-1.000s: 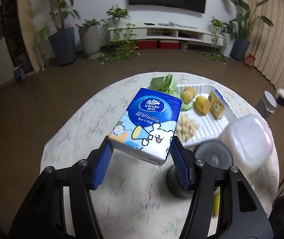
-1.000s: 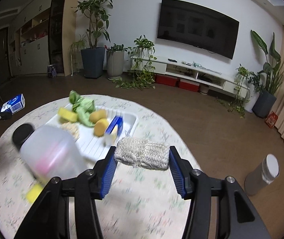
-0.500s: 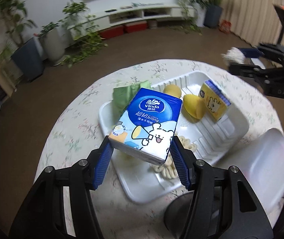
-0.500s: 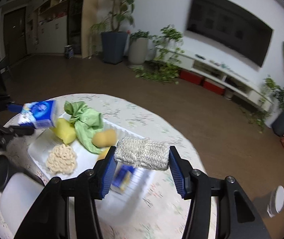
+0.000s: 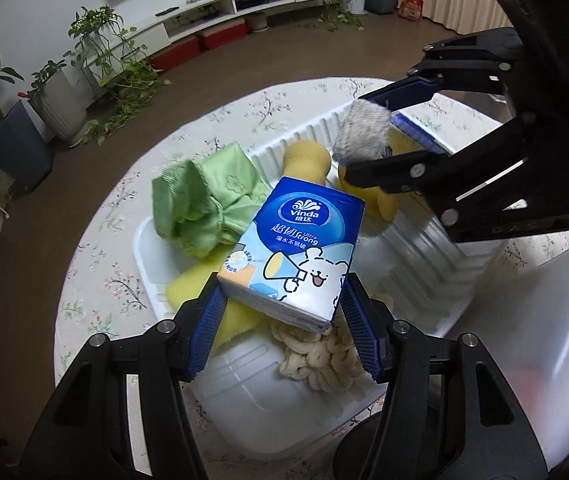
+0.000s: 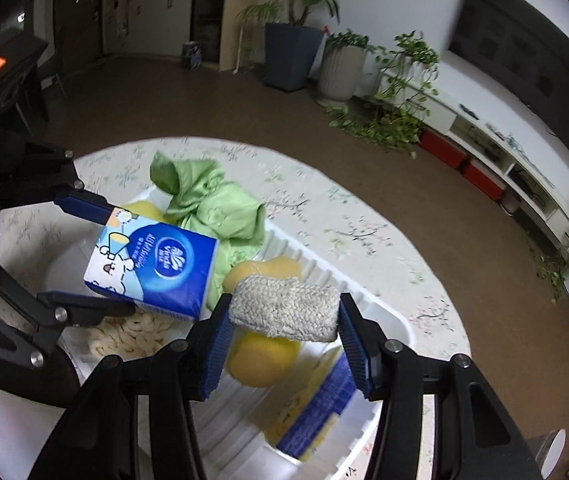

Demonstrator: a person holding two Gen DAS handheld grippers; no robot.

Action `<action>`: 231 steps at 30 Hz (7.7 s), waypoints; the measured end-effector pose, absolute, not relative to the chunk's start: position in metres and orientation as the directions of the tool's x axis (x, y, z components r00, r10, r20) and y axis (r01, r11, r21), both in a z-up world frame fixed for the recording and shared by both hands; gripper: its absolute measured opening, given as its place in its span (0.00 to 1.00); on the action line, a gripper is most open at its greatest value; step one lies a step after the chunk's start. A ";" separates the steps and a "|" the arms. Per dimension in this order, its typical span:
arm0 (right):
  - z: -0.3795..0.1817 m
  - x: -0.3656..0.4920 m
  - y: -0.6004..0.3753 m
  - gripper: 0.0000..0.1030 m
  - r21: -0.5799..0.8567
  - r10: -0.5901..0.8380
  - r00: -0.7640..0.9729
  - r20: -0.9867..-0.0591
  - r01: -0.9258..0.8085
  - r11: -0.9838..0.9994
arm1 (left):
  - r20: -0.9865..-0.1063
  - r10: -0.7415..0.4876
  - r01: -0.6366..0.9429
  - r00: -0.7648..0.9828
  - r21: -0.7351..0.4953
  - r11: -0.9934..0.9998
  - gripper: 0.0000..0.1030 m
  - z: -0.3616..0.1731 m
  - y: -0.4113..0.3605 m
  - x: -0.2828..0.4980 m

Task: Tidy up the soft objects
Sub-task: 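Carry the tissue pack and knitted scrubber into the white tray and release both, then move both tools back toward the yellow sponge and knitted scrubber on the table, then grasp the yellow sponge with the left tool while the right tool grasps the beige knitted scrubber, then lift the yellow sponge and knitted scrubber and carry both over the white tray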

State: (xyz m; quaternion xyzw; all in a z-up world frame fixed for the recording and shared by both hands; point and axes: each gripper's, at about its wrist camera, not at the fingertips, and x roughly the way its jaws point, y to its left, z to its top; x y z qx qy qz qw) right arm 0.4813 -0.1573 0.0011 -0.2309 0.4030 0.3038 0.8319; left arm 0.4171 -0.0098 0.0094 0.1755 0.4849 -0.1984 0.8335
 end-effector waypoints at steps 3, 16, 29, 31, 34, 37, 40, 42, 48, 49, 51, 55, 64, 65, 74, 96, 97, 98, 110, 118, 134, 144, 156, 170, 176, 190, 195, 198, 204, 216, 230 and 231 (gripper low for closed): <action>-0.008 0.483 -0.153 0.53 -0.143 0.306 0.473 -0.826 -0.701 0.698 | -0.883 -0.154 0.501 0.443 0.101 0.859 0.55 0.005 -0.011 0.418; -0.017 0.484 -0.154 0.64 -0.169 0.269 0.475 -0.838 -0.693 0.701 | -0.877 -0.168 0.458 0.451 0.065 0.887 0.71 0.008 -0.002 0.425; -0.009 0.483 -0.160 0.74 -0.169 0.277 0.504 -0.818 -0.671 0.721 | -0.851 -0.166 0.408 0.499 0.061 0.911 0.89 0.014 0.006 0.425; -0.007 0.483 -0.161 0.78 -0.169 0.279 0.510 -0.813 -0.667 0.725 | -0.837 -0.178 0.395 0.517 0.049 0.917 0.93 0.016 0.011 0.424; -0.003 0.481 -0.163 0.89 -0.162 0.291 0.519 -0.804 -0.661 0.733 | -0.825 -0.178 0.370 0.536 0.040 0.928 1.00 0.019 0.018 0.423; 0.002 0.479 -0.165 0.95 -0.157 0.299 0.529 -0.794 -0.655 0.739 | -0.819 -0.177 0.350 0.546 0.031 0.936 1.00 0.021 0.023 0.424; 0.006 0.477 -0.169 0.97 -0.156 0.301 0.538 -0.788 -0.647 0.747 | -0.809 -0.173 0.331 0.562 0.028 0.943 1.00 0.023 0.029 0.421; 0.010 0.476 -0.172 0.97 -0.151 0.305 0.544 -0.782 -0.639 0.754 | -0.801 -0.171 0.314 0.574 0.023 0.949 1.00 0.027 0.033 0.418; 0.031 0.469 -0.192 1.00 -0.132 0.320 0.583 -0.747 -0.602 0.787 | -0.774 -0.169 0.245 0.610 -0.019 0.969 1.00 0.039 0.056 0.402; 0.034 0.468 -0.196 1.00 -0.126 0.322 0.586 -0.743 -0.595 0.794 | -0.768 -0.169 0.232 0.617 -0.028 0.972 1.00 0.041 0.060 0.398; 0.042 0.463 -0.208 1.00 -0.110 0.324 0.598 -0.733 -0.575 0.810 | -0.753 -0.172 0.206 0.635 -0.050 0.977 1.00 0.045 0.069 0.387; 0.052 0.445 -0.237 1.00 -0.064 0.335 0.615 -0.714 -0.534 0.843 | -0.722 -0.161 0.150 0.673 -0.079 0.985 1.00 0.050 0.084 0.353; 0.053 0.361 -0.300 1.00 0.044 0.362 0.646 -0.672 -0.453 0.890 | -0.683 -0.128 0.093 0.719 -0.087 0.992 1.00 0.047 0.090 0.263; 0.052 0.351 -0.306 1.00 0.059 0.366 0.649 -0.667 -0.444 0.894 | -0.678 -0.129 0.087 0.723 -0.096 0.992 1.00 0.046 0.091 0.252; 0.035 0.259 -0.333 1.00 0.158 0.395 0.653 -0.646 -0.392 0.906 | -0.677 -0.197 0.082 0.709 -0.199 0.977 1.00 0.020 0.071 0.169; -0.037 0.154 -0.257 1.00 0.092 0.395 0.581 -0.711 -0.480 0.872 | -0.697 -0.274 0.183 0.662 -0.204 0.962 1.00 -0.016 -0.015 0.117; -0.038 0.156 -0.256 1.00 0.091 0.391 0.581 -0.714 -0.477 0.874 | -0.700 -0.271 0.184 0.661 -0.199 0.963 1.00 -0.017 -0.016 0.119; -0.040 0.158 -0.256 1.00 0.089 0.388 0.581 -0.716 -0.474 0.876 | -0.705 -0.269 0.187 0.656 -0.194 0.963 1.00 -0.017 -0.018 0.123; -0.055 0.184 -0.242 0.88 0.047 0.350 0.569 -0.744 -0.478 0.877 | -0.751 -0.257 0.209 0.608 -0.161 0.964 1.00 -0.029 -0.042 0.162; -0.063 0.196 -0.243 0.78 0.072 0.349 0.525 -0.776 -0.476 0.877 | -0.785 -0.245 0.229 0.569 -0.135 0.964 1.00 -0.039 -0.059 0.179; -0.063 0.204 -0.233 0.74 0.048 0.346 0.523 -0.779 -0.500 0.864 | -0.834 -0.159 0.169 0.529 -0.080 0.982 1.00 -0.052 -0.058 0.203; -0.063 0.204 -0.227 0.67 0.031 0.345 0.521 -0.781 -0.518 0.855 | -0.832 -0.158 0.155 0.532 -0.087 0.984 1.00 -0.052 -0.051 0.199; -0.063 0.200 -0.230 0.55 0.041 0.360 0.522 -0.773 -0.525 0.850 | -0.816 -0.167 0.149 0.554 -0.100 0.984 0.89 -0.050 -0.042 0.194; -0.062 0.190 -0.235 0.54 0.019 0.335 0.542 -0.771 -0.506 0.862 | -0.801 -0.205 0.166 0.562 -0.133 0.977 0.60 -0.045 -0.039 0.182; -0.062 0.188 -0.237 0.54 0.015 0.331 0.547 -0.769 -0.502 0.865 | -0.792 -0.221 0.141 0.570 -0.171 0.975 0.56 -0.043 -0.027 0.174; -0.059 0.180 -0.237 0.54 0.023 0.343 0.548 -0.763 -0.507 0.862 | -0.771 -0.236 0.091 0.591 -0.227 0.970 0.55 -0.031 0.001 0.141; -0.053 0.170 -0.242 0.54 0.035 0.355 0.547 -0.758 -0.509 0.860 | -0.771 -0.228 0.080 0.595 -0.225 0.971 0.55 -0.027 0.007 0.126; -0.049 0.166 -0.244 0.54 0.040 0.358 0.551 -0.753 -0.506 0.861 | -0.770 -0.220 0.073 0.599 -0.221 0.973 0.55 -0.026 0.012 0.121; -0.035 0.157 -0.254 0.54 0.046 0.355 0.560 -0.748 -0.491 0.870 | -0.762 -0.200 0.063 0.616 -0.205 0.977 0.55 -0.015 0.026 0.112; 0.011 0.174 -0.299 0.54 -0.011 0.292 0.635 -0.715 -0.428 0.904 | -0.727 -0.150 0.036 0.670 -0.170 0.985 0.55 0.024 0.067 0.122; 0.067 0.268 -0.335 0.54 -0.123 0.200 0.708 -0.677 -0.376 0.918 | -0.694 -0.083 0.037 0.715 -0.081 0.996 0.55 0.085 0.111 0.208; 0.071 0.279 -0.338 0.54 -0.122 0.196 0.710 -0.677 -0.370 0.921 | -0.697 -0.079 0.042 0.712 -0.070 0.997 0.55 0.088 0.112 0.217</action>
